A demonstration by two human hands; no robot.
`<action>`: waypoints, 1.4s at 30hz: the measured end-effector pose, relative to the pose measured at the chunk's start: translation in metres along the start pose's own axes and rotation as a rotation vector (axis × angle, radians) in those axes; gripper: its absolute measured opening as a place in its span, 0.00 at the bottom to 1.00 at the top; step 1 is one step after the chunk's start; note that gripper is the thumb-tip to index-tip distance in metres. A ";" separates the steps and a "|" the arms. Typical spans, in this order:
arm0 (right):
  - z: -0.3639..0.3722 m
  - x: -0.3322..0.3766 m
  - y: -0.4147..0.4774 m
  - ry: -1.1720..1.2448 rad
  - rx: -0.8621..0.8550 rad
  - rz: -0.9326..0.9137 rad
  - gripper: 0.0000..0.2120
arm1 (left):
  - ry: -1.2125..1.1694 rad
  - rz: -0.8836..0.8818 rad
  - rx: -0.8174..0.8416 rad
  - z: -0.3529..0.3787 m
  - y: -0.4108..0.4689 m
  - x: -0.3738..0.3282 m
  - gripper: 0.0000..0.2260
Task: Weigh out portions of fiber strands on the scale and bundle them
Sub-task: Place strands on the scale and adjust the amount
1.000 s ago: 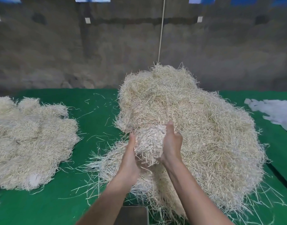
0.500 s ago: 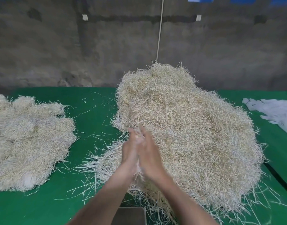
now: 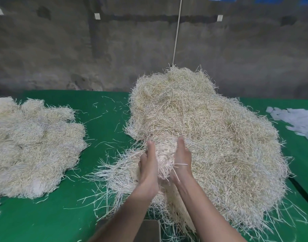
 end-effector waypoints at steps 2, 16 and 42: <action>-0.004 0.003 -0.007 -0.110 -0.002 -0.086 0.16 | -0.070 -0.127 0.023 0.002 0.000 0.007 0.43; 0.028 -0.012 -0.045 -0.652 0.038 -0.449 0.16 | 0.040 0.073 -0.140 -0.023 0.016 -0.015 0.07; 0.011 0.009 -0.006 -0.220 0.080 -0.400 0.04 | -0.116 0.083 0.102 -0.015 0.005 -0.021 0.35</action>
Point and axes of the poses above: each hand's wrist, its own y-axis towards the middle knuckle, its own z-axis out of the palm, x = y × z, the point moved 5 cm from there along y, towards the middle knuckle, and after that the axes turned 5 degrees about x, right-handed, at the moved point
